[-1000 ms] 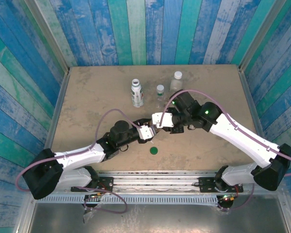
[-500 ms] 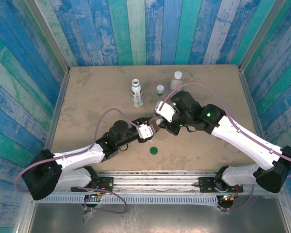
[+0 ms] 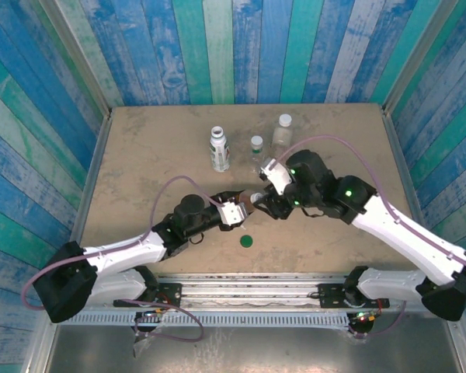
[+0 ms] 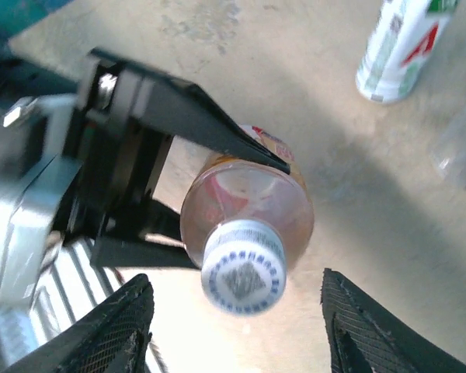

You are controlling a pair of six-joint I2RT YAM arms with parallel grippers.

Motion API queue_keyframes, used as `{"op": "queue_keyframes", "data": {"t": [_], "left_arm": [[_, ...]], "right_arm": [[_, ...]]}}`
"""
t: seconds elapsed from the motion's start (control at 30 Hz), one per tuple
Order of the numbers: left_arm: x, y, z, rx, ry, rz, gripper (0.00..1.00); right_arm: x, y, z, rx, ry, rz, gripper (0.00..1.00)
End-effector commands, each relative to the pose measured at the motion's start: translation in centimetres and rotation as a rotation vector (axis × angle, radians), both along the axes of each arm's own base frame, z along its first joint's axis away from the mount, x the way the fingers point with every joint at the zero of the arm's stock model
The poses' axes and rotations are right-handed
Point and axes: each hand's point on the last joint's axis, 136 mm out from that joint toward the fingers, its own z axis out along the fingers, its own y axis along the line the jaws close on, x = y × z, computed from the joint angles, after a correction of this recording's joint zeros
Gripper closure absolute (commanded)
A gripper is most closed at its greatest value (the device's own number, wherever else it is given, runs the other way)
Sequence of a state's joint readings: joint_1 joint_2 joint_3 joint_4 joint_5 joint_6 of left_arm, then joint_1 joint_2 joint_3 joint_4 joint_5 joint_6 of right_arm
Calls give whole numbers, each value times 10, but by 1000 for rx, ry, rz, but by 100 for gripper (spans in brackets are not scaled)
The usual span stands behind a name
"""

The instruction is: Screw on the bottle caps

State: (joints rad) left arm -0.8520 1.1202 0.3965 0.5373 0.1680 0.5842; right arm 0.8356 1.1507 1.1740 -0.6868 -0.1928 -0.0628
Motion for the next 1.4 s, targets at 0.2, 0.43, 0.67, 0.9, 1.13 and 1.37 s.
{"op": "queue_keyframes", "data": {"t": [0.2, 0.43, 0.67, 0.9, 1.13, 1.37], "left_arm": [[-12, 4, 13, -24, -32, -37, 53], [-13, 3, 12, -22, -29, -42, 53], [-13, 2, 9, -14, -19, -46, 53], [-13, 1, 8, -13, -10, -54, 53], [-11, 0, 11, -26, -18, -41, 53], [-1, 3, 10, -45, -23, 13, 54]], "right_arm": [[-1, -8, 1, -311, -471, 521, 43], [-1, 10, -9, -291, -426, 591, 55], [-5, 11, -8, -264, -421, 589, 53], [-6, 11, -14, -260, -398, 588, 70], [-3, 13, -11, -201, -325, 464, 94], [47, 16, 0, 235, 240, -464, 99]]}}
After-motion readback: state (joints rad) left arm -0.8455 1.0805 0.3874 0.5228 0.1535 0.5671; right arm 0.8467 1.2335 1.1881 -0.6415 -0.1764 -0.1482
